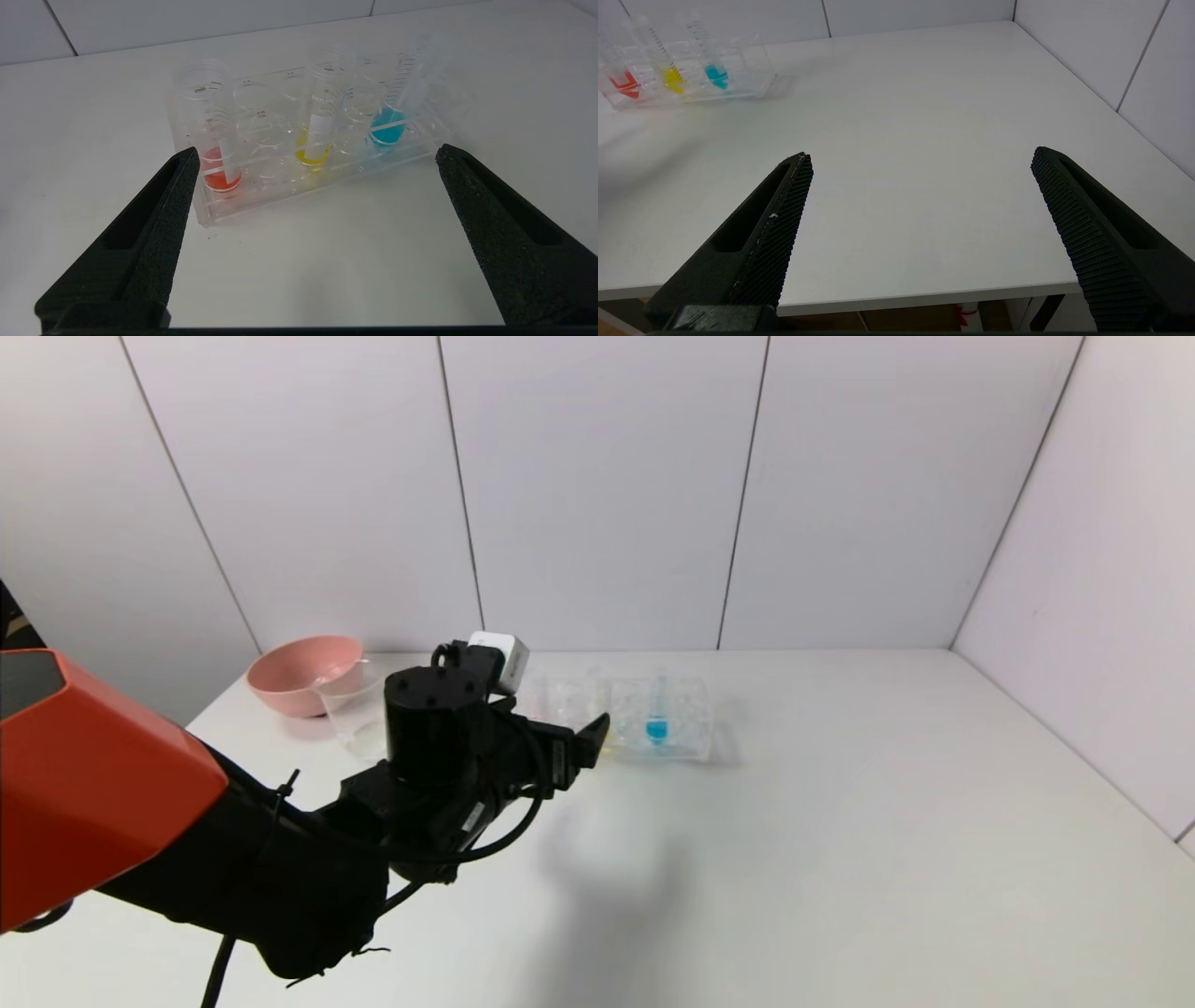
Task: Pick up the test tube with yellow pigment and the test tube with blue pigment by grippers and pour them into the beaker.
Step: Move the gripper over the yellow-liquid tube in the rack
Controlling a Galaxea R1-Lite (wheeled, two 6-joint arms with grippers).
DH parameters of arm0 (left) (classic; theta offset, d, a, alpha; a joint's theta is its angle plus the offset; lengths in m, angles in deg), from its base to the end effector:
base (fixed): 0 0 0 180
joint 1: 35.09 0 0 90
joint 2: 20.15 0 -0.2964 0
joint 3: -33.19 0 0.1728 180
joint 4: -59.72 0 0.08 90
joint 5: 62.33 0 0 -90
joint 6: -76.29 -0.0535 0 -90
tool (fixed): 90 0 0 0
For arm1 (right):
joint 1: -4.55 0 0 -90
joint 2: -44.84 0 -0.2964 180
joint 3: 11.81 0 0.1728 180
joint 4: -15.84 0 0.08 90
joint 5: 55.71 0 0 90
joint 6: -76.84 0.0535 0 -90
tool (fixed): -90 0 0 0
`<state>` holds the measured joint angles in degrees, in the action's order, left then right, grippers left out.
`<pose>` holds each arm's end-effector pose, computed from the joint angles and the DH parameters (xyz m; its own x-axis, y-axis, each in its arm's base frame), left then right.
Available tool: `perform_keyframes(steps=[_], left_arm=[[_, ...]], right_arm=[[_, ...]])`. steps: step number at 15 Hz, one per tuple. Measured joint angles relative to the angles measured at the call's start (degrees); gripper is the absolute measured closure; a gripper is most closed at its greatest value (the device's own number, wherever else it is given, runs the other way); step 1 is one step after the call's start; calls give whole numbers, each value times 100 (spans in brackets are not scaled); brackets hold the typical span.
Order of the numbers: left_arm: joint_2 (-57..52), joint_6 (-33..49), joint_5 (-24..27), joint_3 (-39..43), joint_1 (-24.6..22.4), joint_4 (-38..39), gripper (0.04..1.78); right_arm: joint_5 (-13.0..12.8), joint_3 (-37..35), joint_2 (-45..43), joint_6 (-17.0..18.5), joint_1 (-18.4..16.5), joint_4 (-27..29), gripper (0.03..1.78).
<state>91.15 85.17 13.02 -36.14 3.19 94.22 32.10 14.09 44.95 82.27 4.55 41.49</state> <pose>0.2963 -0.2166 0.1435 0.9097 -0.3957 -0.1258 0.3819 0.9163 -0.1206 -0.0074 -0.0020 0.0761 0.9993 -0.0382 0.0024 0.0378 0.9948 0.0947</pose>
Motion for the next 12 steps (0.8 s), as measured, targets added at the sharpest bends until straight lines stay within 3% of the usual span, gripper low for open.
perform_keyframes(steps=[3, 12], left_arm=[[383, 11, -701, -395, 116, 0, 6], [1161, 24, -926, -1314, 149, -41, 6]], right_arm=[[0, 0, 0, 0, 0, 2, 10], [2, 0, 0, 0, 0, 0, 10]])
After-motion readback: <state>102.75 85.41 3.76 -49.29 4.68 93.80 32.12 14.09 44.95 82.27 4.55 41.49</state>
